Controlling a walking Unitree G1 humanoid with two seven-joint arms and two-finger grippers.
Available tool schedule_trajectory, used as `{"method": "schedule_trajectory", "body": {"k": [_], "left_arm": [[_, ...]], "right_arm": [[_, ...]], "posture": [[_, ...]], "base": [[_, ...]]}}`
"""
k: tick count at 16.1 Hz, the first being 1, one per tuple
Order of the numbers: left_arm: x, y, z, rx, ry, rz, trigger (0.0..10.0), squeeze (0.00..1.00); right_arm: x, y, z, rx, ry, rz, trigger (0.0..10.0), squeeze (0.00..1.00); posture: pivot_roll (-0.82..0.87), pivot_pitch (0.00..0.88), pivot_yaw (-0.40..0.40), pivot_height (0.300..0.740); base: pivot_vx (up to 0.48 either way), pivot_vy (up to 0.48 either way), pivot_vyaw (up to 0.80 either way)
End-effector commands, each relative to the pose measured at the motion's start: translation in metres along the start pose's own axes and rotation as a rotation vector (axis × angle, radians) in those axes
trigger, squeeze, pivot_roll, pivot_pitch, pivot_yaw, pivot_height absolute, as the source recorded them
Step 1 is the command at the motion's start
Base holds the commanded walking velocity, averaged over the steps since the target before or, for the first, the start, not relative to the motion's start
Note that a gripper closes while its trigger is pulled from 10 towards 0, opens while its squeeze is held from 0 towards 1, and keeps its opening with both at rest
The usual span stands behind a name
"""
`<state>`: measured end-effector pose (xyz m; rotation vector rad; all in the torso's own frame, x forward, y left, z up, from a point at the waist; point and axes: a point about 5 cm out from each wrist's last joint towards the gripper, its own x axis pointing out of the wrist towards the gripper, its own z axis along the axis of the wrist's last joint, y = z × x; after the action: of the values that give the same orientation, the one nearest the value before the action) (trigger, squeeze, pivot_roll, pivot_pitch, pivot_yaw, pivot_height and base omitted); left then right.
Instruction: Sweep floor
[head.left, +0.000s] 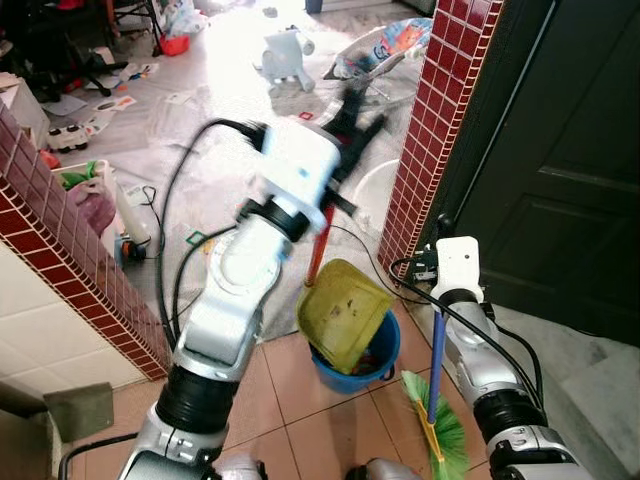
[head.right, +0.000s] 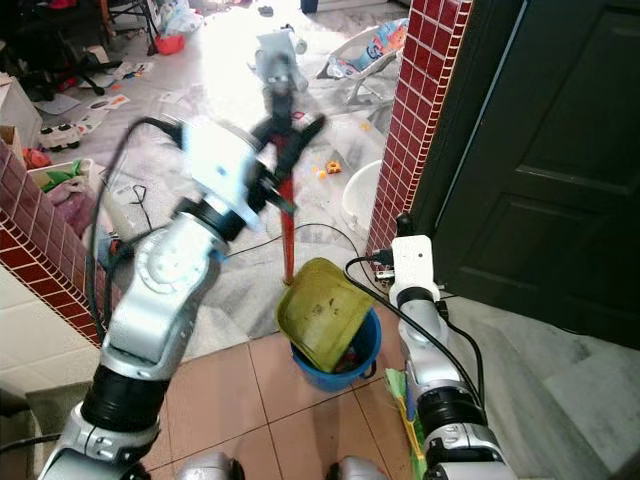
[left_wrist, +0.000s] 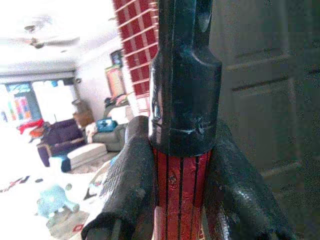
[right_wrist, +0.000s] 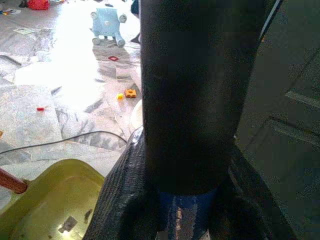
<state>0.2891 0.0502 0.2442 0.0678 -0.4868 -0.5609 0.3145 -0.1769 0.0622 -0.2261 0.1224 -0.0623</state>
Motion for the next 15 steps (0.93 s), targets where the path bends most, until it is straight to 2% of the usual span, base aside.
{"method": "schedule_trajectory", "body": {"k": [1,2,3,4,7,8,9,10,11,12,14,15], "left_arm": [[0.005,0.006,0.018,0.016,-0.077,0.022,10.0,0.00],[0.005,0.009,0.020,0.062,-0.094,0.033,10.0,0.00],[0.006,0.010,0.020,0.045,-0.092,0.034,10.0,0.00],[0.007,0.017,0.026,0.091,-0.119,0.077,10.0,0.00],[0.008,0.026,0.029,0.066,-0.127,0.121,10.0,0.00],[0.008,0.025,0.032,0.155,-0.145,0.110,10.0,0.00],[0.008,0.023,0.033,0.162,-0.153,0.093,10.0,0.00],[0.007,0.024,0.027,0.092,-0.121,0.109,10.0,0.00],[0.006,0.020,0.024,0.069,-0.110,0.080,10.0,0.00],[0.005,0.021,0.023,0.030,-0.102,0.101,10.0,0.00],[0.003,0.028,0.020,-0.046,-0.085,0.164,10.0,0.00],[0.002,0.031,0.022,-0.054,-0.094,0.187,10.0,0.00]], "right_arm": [[0.002,0.002,0.002,0.004,-0.004,-0.002,10.0,0.00],[0.002,0.002,0.002,0.005,-0.005,-0.003,10.0,0.00],[0.002,0.002,0.002,0.005,-0.005,-0.003,10.0,0.00],[0.002,0.002,0.002,0.005,-0.005,-0.004,10.0,0.00],[0.002,0.003,0.002,0.006,-0.005,-0.005,10.0,0.00],[0.002,0.003,0.002,0.006,-0.005,-0.005,10.0,0.00],[0.002,0.003,0.002,0.007,-0.004,-0.004,10.0,0.00],[0.002,0.003,0.002,0.006,-0.003,-0.002,10.0,0.00],[0.002,0.003,0.002,0.006,-0.003,-0.001,10.0,0.00],[0.002,0.003,0.001,0.005,-0.002,0.000,10.0,0.00],[0.003,0.003,0.002,0.005,-0.004,0.001,10.0,0.00],[0.003,0.003,0.003,0.005,-0.005,0.000,10.0,0.00]], "posture": [[-0.06,0.000,0.029,0.740],[-0.06,0.000,0.029,0.740],[-0.06,0.000,0.029,0.740],[-0.06,0.000,0.029,0.740],[-0.06,0.000,0.033,0.740],[-0.06,0.000,0.033,0.740],[-0.06,0.000,0.031,0.740],[-0.06,0.000,0.031,0.740],[-0.06,0.000,0.028,0.740],[-0.06,0.000,0.028,0.740],[-0.06,0.000,0.027,0.740],[-0.06,0.000,0.028,0.740]], "base": [[0.000,0.000,0.00],[0.000,0.000,0.00],[0.000,0.000,0.00],[0.000,0.000,0.00],[0.000,0.000,0.00],[0.000,0.000,0.00],[0.000,0.000,0.00],[0.000,0.000,0.00],[0.000,0.000,0.00],[0.000,0.000,0.00],[0.000,0.000,0.00],[0.000,0.000,0.00]]}}
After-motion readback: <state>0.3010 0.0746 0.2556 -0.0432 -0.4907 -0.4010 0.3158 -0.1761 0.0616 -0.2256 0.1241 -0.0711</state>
